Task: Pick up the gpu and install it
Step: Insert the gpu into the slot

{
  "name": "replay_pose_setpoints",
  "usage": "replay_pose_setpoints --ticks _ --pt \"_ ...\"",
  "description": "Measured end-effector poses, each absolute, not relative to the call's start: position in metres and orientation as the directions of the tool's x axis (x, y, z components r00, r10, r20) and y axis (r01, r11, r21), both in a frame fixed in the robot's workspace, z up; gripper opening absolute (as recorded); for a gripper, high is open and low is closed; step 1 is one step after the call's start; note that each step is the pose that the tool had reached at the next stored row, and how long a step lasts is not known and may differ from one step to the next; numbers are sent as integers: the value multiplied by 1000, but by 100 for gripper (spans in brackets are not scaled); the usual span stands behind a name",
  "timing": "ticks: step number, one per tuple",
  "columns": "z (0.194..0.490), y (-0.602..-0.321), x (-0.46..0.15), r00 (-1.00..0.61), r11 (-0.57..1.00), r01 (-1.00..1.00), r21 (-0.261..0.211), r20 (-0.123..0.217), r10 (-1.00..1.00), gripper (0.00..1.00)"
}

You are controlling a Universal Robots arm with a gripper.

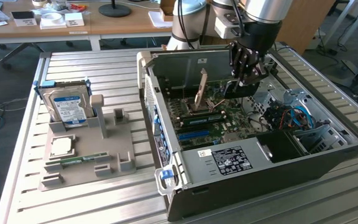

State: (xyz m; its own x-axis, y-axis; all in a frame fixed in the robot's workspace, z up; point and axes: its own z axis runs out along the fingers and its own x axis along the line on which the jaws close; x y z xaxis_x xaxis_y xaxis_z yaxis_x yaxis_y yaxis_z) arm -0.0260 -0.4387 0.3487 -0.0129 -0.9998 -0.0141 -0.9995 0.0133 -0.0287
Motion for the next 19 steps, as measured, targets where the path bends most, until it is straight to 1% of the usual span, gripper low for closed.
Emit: replay_pose_setpoints --ticks 19 --pt "348 -438 -31 -13 13 -999 -29 -14 -1000 27"
